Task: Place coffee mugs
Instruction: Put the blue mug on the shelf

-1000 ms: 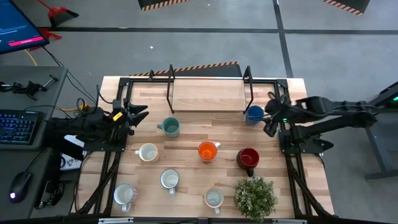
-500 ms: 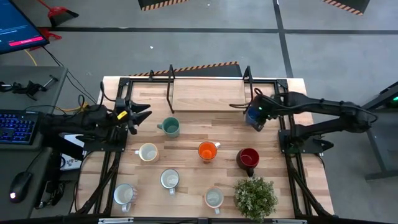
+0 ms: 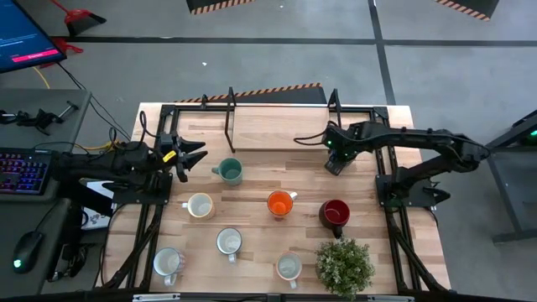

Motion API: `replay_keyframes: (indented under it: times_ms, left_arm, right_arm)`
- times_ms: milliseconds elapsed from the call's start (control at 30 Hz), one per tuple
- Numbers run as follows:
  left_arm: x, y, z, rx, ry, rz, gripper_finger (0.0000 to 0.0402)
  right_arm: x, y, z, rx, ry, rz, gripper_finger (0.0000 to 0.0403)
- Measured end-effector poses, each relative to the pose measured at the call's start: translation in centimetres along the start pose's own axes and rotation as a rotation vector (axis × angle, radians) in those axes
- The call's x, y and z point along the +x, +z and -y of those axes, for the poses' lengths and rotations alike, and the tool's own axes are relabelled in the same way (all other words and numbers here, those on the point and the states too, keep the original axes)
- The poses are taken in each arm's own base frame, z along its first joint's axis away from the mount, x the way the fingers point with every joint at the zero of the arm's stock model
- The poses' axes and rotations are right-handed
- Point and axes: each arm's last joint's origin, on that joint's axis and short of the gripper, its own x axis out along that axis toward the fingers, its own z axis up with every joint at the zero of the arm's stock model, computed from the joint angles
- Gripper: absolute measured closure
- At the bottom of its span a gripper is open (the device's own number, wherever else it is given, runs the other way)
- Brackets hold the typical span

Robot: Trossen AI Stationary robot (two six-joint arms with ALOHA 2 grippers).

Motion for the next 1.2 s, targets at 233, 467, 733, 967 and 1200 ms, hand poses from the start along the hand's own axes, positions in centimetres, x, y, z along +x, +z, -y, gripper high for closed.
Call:
replay_keyframes:
  times_ms: [233,467,733,967,1200]
  left_arm:
    - [0.0,0.0,0.0,-0.001,0.000,0.001,0.0229]
    - [0.0,0.0,0.0,0.000,-0.001,0.001,0.0229]
    - [0.0,0.0,0.0,0.000,-0.001,0.001,0.0229]
    - [0.0,0.0,0.0,0.009,-0.001,0.000,0.0229]
    - [0.0,0.0,0.0,0.009,-0.002,0.000,0.0229]
  right_arm:
    - [1.4,0.7,-0.4,0.021,-0.038,-0.015,0.0217]
    - [2.7,1.0,-0.7,0.066,-0.060,-0.068,0.0217]
    - [3.1,1.1,-0.8,0.100,-0.069,-0.083,0.0217]
    - [3.1,1.0,-0.8,0.141,-0.057,-0.089,0.0232]
    - [3.1,1.0,-0.9,0.161,-0.030,-0.105,0.0319]
